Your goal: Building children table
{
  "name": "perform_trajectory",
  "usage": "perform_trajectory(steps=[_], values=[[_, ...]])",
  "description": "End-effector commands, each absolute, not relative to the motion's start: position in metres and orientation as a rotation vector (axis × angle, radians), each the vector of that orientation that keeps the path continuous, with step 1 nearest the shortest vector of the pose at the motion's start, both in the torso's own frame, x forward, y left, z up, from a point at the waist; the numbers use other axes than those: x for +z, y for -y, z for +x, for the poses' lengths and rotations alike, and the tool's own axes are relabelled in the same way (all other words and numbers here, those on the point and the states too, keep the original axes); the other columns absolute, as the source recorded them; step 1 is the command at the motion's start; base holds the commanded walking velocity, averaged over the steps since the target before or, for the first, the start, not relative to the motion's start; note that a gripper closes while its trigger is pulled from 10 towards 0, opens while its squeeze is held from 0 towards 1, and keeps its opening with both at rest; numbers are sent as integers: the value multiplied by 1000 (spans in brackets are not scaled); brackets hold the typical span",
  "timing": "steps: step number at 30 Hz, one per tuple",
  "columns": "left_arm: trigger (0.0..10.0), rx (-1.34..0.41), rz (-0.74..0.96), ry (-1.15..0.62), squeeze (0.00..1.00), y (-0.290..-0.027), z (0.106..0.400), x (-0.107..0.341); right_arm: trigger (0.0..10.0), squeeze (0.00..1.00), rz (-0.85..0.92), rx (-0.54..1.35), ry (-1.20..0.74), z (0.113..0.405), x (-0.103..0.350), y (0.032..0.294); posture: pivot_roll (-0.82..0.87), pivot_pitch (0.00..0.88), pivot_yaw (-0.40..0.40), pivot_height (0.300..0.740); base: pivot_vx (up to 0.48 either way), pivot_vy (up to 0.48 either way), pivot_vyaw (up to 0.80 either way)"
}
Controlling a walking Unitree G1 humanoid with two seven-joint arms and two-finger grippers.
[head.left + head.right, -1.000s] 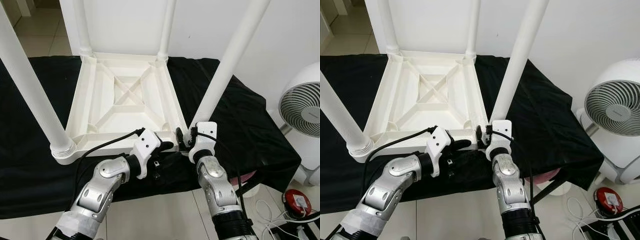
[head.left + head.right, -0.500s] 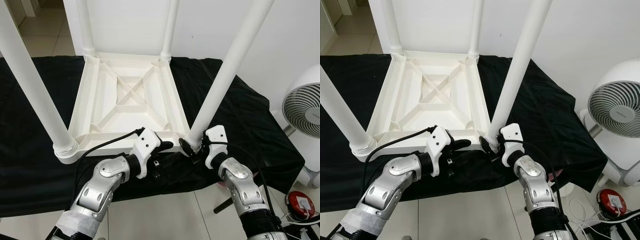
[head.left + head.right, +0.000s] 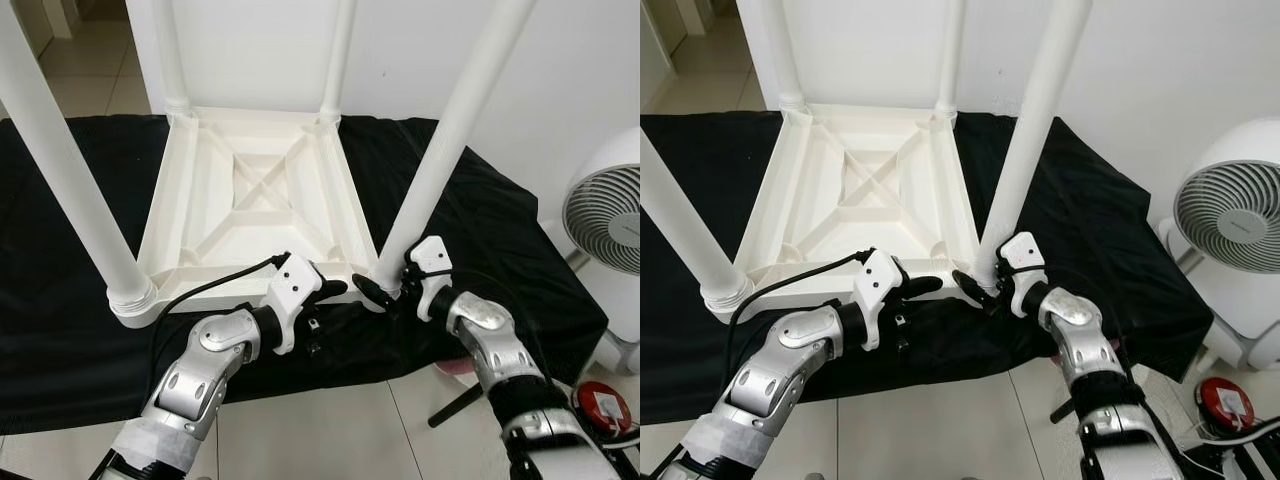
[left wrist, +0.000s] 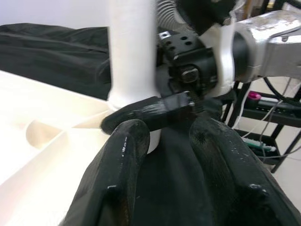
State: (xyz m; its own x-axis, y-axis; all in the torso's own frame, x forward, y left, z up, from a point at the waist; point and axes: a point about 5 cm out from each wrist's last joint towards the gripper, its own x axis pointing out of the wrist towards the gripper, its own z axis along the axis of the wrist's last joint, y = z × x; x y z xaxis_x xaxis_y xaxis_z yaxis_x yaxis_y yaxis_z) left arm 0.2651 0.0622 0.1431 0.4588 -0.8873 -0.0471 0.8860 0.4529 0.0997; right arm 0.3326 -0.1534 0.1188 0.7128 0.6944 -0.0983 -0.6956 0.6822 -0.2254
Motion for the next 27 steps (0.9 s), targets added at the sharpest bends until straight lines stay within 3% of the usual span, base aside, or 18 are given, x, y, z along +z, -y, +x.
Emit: perform_trajectory(steps=[1, 2, 15, 16, 27], values=[[10000, -1083, 119, 17, 0, -59, 266, 145, 2784, 0, -285, 827, -27, 333, 115, 145, -59, 0, -54, 740, 0, 0, 0], [10000, -1085, 118, 17, 0, -59, 266, 145, 0, 0, -281, 844, -34, 333, 112, 143, -59, 0, -54, 740, 0, 0, 0], [10000, -1098, 113, 17, 0, -55, 263, 144, 0, 0, -243, 903, -57, 327, 98, 142, -61, 0, -62, 740, 0, 0, 0], [10000, -1100, 113, 17, 0, -54, 263, 144, 10000, 0, -233, 882, -51, 328, 99, 144, -63, 0, -65, 740, 0, 0, 0], [10000, -1104, 111, 18, 0, -53, 261, 143, 10000, 0, -264, 625, -35, 334, 102, 147, -58, 0, -76, 740, 0, 0, 0]])
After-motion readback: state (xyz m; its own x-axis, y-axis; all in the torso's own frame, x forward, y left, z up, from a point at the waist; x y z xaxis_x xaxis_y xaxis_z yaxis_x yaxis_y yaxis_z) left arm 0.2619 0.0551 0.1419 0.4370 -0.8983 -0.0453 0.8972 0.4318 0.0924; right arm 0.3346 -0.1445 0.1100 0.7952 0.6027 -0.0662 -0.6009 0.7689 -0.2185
